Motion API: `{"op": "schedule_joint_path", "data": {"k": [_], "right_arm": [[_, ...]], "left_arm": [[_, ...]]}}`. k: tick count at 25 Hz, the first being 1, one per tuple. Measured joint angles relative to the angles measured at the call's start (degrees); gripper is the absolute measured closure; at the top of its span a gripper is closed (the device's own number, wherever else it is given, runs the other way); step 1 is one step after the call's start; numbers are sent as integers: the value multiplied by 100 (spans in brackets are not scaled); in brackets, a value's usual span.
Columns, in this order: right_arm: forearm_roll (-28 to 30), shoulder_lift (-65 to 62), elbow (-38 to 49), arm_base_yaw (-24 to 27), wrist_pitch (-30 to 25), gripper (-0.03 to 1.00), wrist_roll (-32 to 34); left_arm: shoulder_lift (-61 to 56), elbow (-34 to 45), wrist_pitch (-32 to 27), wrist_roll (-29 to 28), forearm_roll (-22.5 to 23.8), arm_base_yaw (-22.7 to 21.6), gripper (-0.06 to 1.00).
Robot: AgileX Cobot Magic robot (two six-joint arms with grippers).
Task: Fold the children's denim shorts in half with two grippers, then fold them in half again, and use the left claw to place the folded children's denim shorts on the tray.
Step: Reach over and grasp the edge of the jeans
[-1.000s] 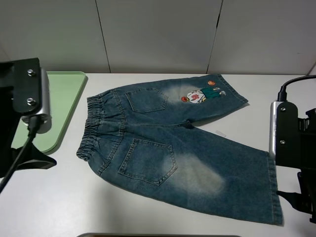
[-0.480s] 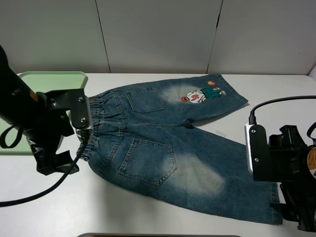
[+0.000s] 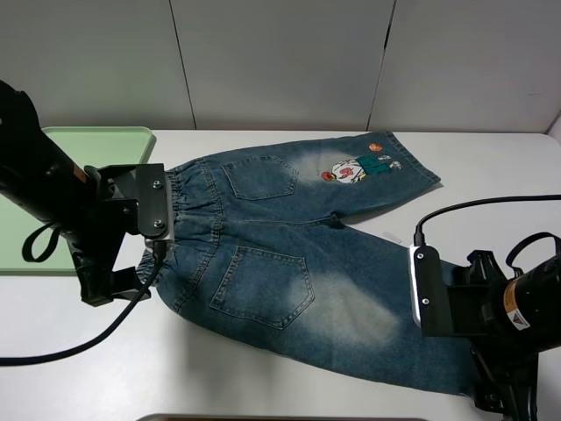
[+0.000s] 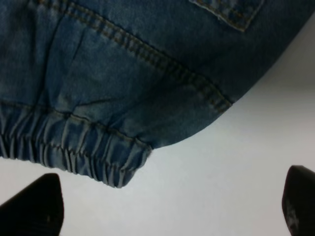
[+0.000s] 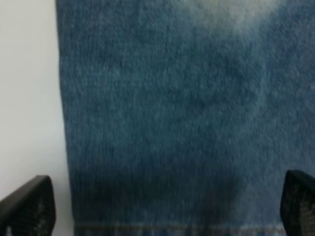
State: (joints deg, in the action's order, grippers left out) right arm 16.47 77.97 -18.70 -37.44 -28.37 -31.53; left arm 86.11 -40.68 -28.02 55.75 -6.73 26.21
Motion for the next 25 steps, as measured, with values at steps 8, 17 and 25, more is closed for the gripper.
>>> {"op": "schedule_joint_path", "data": {"k": [8, 17, 25], "right_arm": [[-181, 455, 0, 0, 193, 27, -39], [-181, 827, 31, 0, 614, 27, -44], [-168, 1415, -6, 0, 769, 27, -85]], "left_arm": [[0, 0, 222, 161, 0, 0, 7], [0, 0, 576, 167, 0, 0, 7], [0, 0, 908, 167, -158, 0, 7]]}}
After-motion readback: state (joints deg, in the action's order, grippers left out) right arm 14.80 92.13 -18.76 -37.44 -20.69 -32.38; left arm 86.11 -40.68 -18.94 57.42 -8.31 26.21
